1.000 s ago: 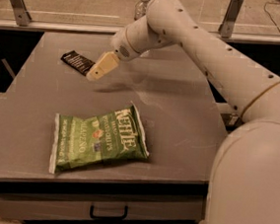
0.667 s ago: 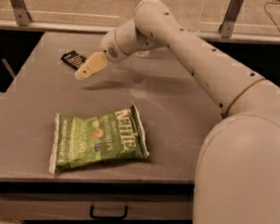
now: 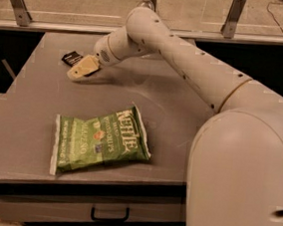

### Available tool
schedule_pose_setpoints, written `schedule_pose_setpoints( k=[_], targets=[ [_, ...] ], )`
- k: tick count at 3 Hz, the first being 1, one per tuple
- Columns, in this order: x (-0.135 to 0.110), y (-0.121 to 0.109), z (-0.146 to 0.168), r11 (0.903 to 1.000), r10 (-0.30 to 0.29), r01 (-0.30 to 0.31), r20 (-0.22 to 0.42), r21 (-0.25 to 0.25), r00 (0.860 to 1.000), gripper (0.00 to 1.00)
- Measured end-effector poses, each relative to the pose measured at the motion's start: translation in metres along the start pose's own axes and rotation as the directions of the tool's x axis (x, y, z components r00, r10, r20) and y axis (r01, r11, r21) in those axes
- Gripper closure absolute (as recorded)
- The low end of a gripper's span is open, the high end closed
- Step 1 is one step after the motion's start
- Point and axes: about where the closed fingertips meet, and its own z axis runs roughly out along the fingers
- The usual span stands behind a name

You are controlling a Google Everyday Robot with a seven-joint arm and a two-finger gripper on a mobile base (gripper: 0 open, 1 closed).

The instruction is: Pick rxbar chocolate

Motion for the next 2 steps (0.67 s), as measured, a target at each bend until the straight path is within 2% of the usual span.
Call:
schedule_pose_setpoints(
  k=[1,2],
  targets=[
    [0.0039,0.0031,0.0064,0.9998,0.020,-0.020,0.000,-0.001,1.000,0.42],
    [0.0053,0.0061,0.0048,1.0000,0.008,-0.008,-0.008,0.004,1.000,0.65]
  ],
)
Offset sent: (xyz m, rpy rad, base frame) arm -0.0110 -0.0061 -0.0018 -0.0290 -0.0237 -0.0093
